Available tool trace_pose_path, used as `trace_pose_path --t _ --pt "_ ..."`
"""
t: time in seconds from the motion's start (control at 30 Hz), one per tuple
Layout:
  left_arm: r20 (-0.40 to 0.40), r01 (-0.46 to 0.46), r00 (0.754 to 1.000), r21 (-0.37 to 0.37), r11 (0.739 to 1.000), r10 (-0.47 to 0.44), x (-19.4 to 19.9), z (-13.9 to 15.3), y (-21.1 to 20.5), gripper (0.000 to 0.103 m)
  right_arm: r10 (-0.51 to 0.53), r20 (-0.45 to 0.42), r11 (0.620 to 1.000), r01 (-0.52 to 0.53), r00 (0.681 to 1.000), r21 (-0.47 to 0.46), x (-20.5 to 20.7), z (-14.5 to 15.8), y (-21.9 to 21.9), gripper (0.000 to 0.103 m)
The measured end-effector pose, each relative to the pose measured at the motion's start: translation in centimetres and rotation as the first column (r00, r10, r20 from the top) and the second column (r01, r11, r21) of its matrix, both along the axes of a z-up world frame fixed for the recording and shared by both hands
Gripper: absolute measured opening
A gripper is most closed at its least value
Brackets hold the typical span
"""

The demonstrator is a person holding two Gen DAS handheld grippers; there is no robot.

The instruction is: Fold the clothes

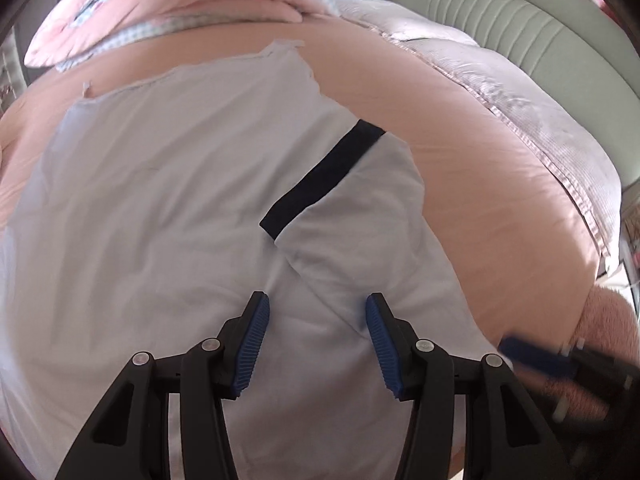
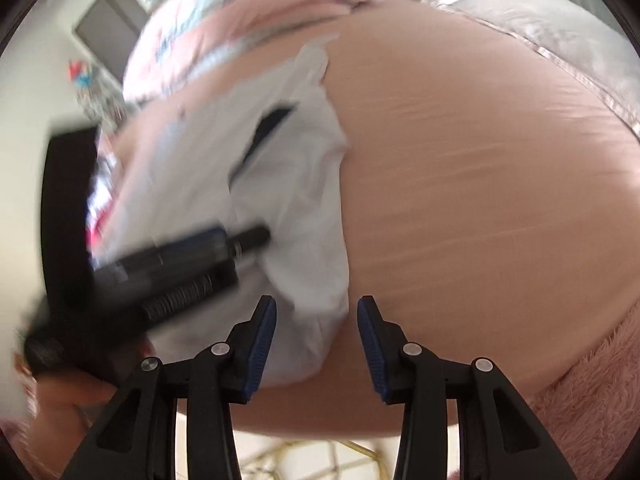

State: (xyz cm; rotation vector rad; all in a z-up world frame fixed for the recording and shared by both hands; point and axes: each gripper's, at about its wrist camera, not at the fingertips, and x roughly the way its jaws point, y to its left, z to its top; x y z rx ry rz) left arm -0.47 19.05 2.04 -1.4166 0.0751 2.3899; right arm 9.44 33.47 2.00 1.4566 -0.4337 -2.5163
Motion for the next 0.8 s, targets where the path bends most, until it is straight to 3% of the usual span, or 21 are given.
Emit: trace_pose_path --t 0.07,0.13,0.3,0.47,0.6,0.73,0.8 --pt "0.002 0.004 1.0 0.004 1.0 -0.004 0.2 0.0 -0.2 0.047 -0.02 0.017 0.998 0.019 1.0 0.051 -1.0 -0.4 0.1 0.043" --pt "0.009 -0.001 1.0 0.003 1.0 0.001 0.3 0.1 -0.7 0.047 -0.025 0.101 0.996 0.016 0.995 0.089 -1.7 -1.8 -0.1 0.042" --pt "0.032 -0.017 0.999 0.0 1.0 0.017 0.7 0.4 -2.0 0.047 -0.033 0.116 0.992 0.019 0.993 0.125 0.3 -0.7 -0.3 0.042" --pt "0.019 -0.032 0.999 0.013 0.999 0.032 1.5 1.6 -4.0 0.047 -0.095 0.051 0.993 0.091 0.994 0.072 0.9 1.3 0.1 0.041" --pt "-0.004 -0.095 0.995 0.001 0.995 0.095 2.0 3.0 -8.3 0.047 0.001 -0.039 0.996 0.003 0.999 0.093 -0.4 3.8 -2.8 0.041" --pt "0.096 -0.194 0.976 -0.013 0.981 0.194 2.2 1.4 -13.0 0.047 0.184 -0.017 0.972 -0.179 0.983 0.15 -2.8 3.0 -7.6 0.041" --pt "0.101 -0.198 0.975 -0.014 0.98 0.199 3.6 0.8 -14.2 0.047 0.277 -0.006 0.947 -0.272 0.961 0.168 -3.6 2.2 -10.9 0.041"
